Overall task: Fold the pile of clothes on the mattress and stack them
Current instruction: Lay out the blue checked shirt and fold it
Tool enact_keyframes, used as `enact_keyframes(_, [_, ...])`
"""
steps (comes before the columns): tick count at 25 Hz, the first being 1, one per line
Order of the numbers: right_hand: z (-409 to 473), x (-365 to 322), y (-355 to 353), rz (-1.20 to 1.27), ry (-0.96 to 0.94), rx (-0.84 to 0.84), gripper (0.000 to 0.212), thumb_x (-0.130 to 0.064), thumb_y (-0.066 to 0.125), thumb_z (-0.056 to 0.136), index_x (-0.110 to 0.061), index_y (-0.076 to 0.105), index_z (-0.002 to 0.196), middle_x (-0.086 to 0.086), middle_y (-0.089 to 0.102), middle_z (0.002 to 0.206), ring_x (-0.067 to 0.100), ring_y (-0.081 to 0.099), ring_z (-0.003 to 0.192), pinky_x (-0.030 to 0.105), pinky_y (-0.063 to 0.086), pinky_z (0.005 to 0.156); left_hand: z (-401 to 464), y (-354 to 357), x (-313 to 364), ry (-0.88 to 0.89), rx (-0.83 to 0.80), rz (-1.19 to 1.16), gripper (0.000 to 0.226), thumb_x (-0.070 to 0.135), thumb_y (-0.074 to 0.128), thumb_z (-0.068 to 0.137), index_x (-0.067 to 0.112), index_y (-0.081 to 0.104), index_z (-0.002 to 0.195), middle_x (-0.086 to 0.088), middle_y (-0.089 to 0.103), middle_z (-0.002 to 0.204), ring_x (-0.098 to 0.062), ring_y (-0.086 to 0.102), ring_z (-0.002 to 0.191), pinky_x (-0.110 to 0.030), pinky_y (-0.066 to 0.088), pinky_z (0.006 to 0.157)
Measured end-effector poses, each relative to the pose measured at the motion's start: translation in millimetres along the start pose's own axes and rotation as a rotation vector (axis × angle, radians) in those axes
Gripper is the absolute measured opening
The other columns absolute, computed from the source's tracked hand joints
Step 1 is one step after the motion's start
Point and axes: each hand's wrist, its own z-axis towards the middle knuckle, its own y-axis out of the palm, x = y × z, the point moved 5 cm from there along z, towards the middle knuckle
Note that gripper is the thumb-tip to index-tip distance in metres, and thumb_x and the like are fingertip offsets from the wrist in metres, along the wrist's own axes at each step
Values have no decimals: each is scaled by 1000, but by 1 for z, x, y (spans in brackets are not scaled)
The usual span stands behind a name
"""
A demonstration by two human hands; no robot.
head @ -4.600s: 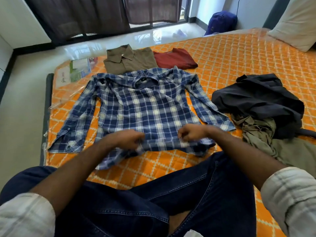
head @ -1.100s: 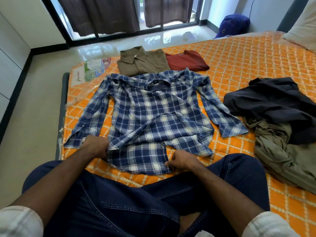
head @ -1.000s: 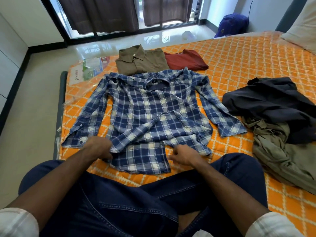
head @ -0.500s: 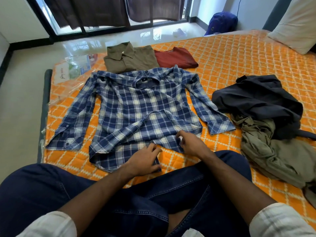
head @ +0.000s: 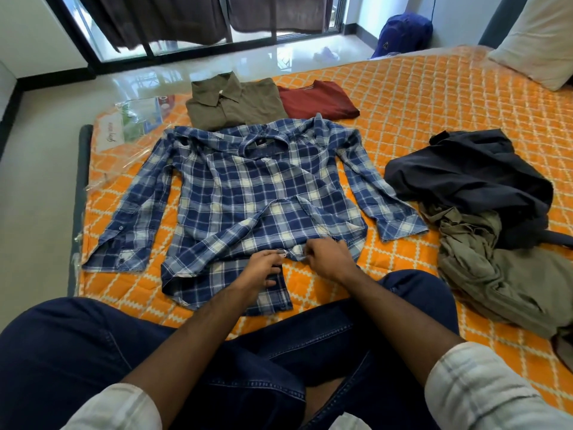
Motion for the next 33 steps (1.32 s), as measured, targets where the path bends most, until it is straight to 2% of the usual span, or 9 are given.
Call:
enact_keyframes(3, [6,4,-7,168,27,-167,7,-28,56,101,-22,60,103,-5,63,102,23,57,108,55,31,107,-4,11,1,-26,-2,81,17,31,63,97,22,65,111,3,58,110,-13,49,92,-33,40,78])
enact_keyframes(6, [1,1,-17,190,-69,-58,11,-32,58,96,-28,54,105,-8,54,105,17,49,103,54,32,106,-6,17,0,-6,-3,62,13,38,63,97,25,65,97,8,59,106,-11,49,93,-37,36,87])
enact_keyframes(10, [-32,-21,-4,-3,-179,110,58,-66,64,80,-26,46,119,-7,45,117,16,40,108,43,33,96,-11,13,-2,24,-69,-33,29,42,65,94,17,73,108,-1,73,111,-20,63,108,-44,40,97])
enact_keyframes(17, [-55,-48,21,-209,-172,153,48,-36,63,88,-19,43,128,2,57,126,27,53,113,45,37,93,-29,-5,-12,24,-247,17,32,32,51,104,11,66,84,-16,76,93,-30,73,86,-34,51,70])
enact_keyframes(20, [-52,-51,29,-123,-333,-127,35,-26,64,93,-19,52,124,2,62,122,23,58,111,44,44,100,-27,-21,-7,228,-137,367,33,31,50,104,12,63,82,-8,70,79,-22,62,70,-34,47,61])
enact_keyframes(24, [-55,-35,21,367,-346,-560,21,-9,66,93,-15,68,114,-5,70,107,10,67,97,29,55,91,-26,-12,5,832,-48,1144,9,31,56,97,23,59,97,7,53,96,-11,49,86,-33,45,77])
enact_keyframes(27, [-34,14,-15,495,-94,-216,13,-4,61,93,-14,67,99,-1,70,93,18,69,89,26,56,75,-21,17,4,977,-168,1393,14,30,54,95,28,58,108,9,51,109,-10,46,98,-34,40,85])
enact_keyframes(29, [-22,58,-35,248,78,45,11,-16,67,89,-21,58,92,-4,64,90,21,65,89,33,52,69,-12,34,6,1031,-193,1484,22,25,57,92,26,57,115,6,52,114,-13,48,102,-34,41,84])
enact_keyframes(33, [-5,83,-27,-17,113,-38,46,-51,76,81,-21,48,100,-3,58,99,21,58,92,41,50,74,10,51,10,929,-295,1600,33,26,68,89,28,53,117,5,50,113,-14,48,101,-33,40,80])
